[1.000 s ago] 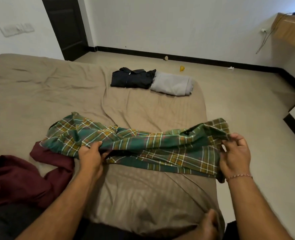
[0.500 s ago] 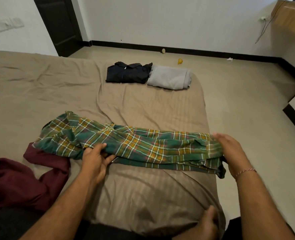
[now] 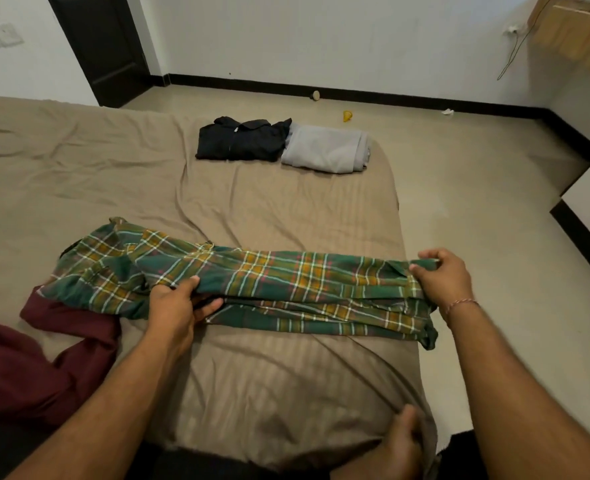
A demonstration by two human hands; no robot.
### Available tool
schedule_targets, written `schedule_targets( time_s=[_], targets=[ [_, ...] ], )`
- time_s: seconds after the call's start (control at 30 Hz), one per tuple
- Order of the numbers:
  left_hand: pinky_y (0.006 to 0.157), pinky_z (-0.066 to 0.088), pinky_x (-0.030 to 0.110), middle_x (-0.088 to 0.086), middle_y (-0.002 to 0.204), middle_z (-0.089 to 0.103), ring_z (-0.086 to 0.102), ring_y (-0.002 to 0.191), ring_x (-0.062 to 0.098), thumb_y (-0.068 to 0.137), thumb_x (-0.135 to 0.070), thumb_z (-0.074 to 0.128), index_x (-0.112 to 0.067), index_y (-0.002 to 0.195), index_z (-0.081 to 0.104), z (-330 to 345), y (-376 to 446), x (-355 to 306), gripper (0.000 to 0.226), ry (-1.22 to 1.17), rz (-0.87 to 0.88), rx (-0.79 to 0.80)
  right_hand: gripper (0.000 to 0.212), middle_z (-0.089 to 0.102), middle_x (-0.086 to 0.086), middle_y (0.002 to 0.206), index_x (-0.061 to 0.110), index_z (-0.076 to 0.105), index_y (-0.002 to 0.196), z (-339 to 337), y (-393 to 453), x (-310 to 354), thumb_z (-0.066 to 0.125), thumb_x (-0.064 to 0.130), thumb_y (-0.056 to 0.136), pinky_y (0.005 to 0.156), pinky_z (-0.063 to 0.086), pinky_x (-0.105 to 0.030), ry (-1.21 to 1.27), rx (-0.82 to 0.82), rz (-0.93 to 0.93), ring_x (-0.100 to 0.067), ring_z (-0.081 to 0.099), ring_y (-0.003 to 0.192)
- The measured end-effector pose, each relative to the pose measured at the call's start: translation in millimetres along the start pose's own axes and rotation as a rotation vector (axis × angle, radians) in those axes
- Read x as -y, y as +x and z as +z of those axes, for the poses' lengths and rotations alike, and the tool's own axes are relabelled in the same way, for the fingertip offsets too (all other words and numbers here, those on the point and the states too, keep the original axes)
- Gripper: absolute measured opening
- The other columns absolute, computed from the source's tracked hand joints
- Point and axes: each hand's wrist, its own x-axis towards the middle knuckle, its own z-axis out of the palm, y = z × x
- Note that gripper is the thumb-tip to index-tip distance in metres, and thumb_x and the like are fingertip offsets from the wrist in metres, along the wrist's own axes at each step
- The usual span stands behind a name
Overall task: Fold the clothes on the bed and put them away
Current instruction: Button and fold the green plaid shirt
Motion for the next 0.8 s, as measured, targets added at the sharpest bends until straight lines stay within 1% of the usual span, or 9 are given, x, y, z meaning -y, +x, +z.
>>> schedule_targets(
  time_s=[0.1,0.17,0.27,0.33,0.4,0.47,0.57,0.67,0.8],
  targets=[
    [0.053,0.063,0.033,0.015,0.092,0.072,0.072,0.071,0.025,0.104,-0.012,0.056,-0.005,0.102,0.062,-6,-7,1,0.009,0.107,-0.062,-0.012,0.034,0.068,-0.012,0.121,0.018,0.068,0.115,-2,-4,-11,0.08,0.029,0.086,0.098,0.053,-0.041,-0.115,0.002,0.041,-0.033,0.066,0.11],
    [0.041,0.044,0.025,0.008,0.062,0.063,0.055,0.045,0.02,0.101,-0.026,0.056,-0.006,0.085,0.067,-17,-18,0,0.028,0.335,-0.046,-0.073,0.045,0.058,-0.012,0.132,0.018,0.062,0.127,-6,-6,-9,0.077,0.035,0.087,0.105,0.049,-0.043,-0.167,-0.056,-0.052,-0.033,0.06,0.119],
    [0.053,0.041,0.037,0.012,0.053,0.056,0.051,0.05,0.029,0.093,-0.034,0.057,-0.004,0.065,0.066,-27,-36,1,0.041,0.825,0.269,-0.196,0.052,0.051,-0.008,0.141,0.022,0.055,0.139,-4,-9,4,0.07,0.037,0.091,0.11,0.043,-0.048,-0.35,-0.044,-0.343,-0.033,0.048,0.131],
    [0.057,0.039,0.038,0.008,0.06,0.059,0.054,0.059,0.026,0.09,-0.033,0.058,-0.008,0.067,0.063,-11,-49,7,0.035,1.014,0.555,-0.139,0.056,0.049,-0.004,0.147,0.025,0.05,0.144,5,-14,17,0.068,0.041,0.093,0.112,0.04,-0.048,-0.478,0.08,-0.466,-0.031,0.043,0.135],
    [0.066,0.046,0.033,-0.005,0.08,0.066,0.059,0.074,0.014,0.093,-0.027,0.061,-0.019,0.084,0.07,24,-64,20,0.015,1.094,0.847,0.087,0.063,0.047,-0.003,0.151,0.027,0.046,0.149,14,-13,21,0.067,0.047,0.092,0.113,0.039,-0.046,-0.641,0.246,-0.459,-0.031,0.042,0.137],
    [0.098,0.05,0.038,-0.002,0.12,0.066,0.059,0.11,0.016,0.092,-0.034,0.059,-0.021,0.121,0.069,66,-75,44,0.033,1.167,1.037,0.406,0.067,0.052,-0.006,0.147,0.026,0.051,0.146,17,-9,19,0.07,0.054,0.088,0.111,0.042,-0.044,-0.695,0.375,-0.361,-0.032,0.047,0.133],
    [0.129,0.012,0.049,0.004,0.172,0.019,0.011,0.159,0.022,0.096,-0.056,0.047,-0.028,0.164,0.022,120,-85,88,0.078,1.453,1.018,0.709,0.06,0.069,0.001,0.113,0.031,0.067,0.115,8,2,10,0.08,0.067,0.07,0.094,0.053,-0.04,-0.547,0.358,-0.233,-0.023,0.062,0.107],
    [0.125,-0.008,0.061,-0.001,0.172,-0.022,-0.025,0.157,0.017,0.096,-0.073,0.036,-0.036,0.164,-0.013,143,-81,123,0.091,1.729,0.837,0.872,0.044,0.078,0.003,0.086,0.021,0.075,0.092,-2,5,7,0.092,0.052,0.067,0.082,0.06,-0.037,-0.337,0.458,-0.034,-0.018,0.074,0.081],
    [0.124,-0.014,0.059,-0.003,0.17,-0.029,-0.031,0.154,0.015,0.094,-0.078,0.036,-0.038,0.162,-0.017,142,-71,129,0.095,1.731,0.808,0.884,0.026,0.08,-0.006,0.082,0.011,0.08,0.091,-12,3,15,0.089,0.03,0.077,0.076,0.063,-0.034,-0.147,0.577,0.071,-0.02,0.078,0.074]
  ],
)
